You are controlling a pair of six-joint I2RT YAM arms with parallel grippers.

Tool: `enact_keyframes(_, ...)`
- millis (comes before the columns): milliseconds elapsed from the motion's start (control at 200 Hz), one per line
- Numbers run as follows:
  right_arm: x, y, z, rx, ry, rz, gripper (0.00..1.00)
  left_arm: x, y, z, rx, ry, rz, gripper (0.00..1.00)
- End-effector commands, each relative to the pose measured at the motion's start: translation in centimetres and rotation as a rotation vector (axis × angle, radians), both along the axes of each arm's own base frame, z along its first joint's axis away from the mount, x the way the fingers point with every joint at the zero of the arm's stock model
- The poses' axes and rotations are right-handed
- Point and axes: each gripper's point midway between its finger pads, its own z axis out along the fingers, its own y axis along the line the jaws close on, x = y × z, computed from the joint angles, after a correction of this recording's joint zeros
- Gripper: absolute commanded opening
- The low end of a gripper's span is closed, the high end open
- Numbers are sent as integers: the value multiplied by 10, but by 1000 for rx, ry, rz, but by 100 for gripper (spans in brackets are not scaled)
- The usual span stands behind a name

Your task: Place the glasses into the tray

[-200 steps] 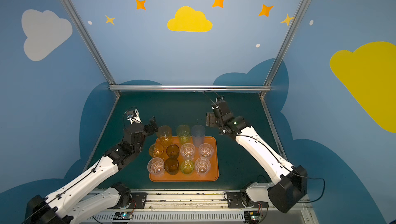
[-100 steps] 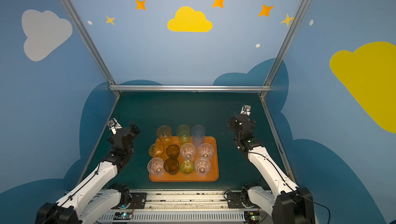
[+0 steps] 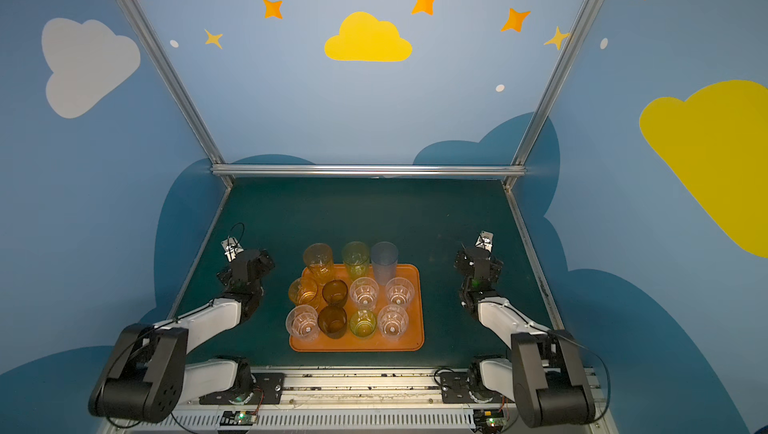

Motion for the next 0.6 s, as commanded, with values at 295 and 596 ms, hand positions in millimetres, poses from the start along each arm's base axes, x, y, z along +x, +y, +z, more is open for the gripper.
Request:
enact_keyframes(295, 37, -2, -5, 3, -48, 41, 87, 43, -22, 0, 65, -73, -208, 100)
enact_keyframes(596, 41, 33, -12, -7, -142, 273, 87, 47, -22, -14, 7, -37, -238, 100)
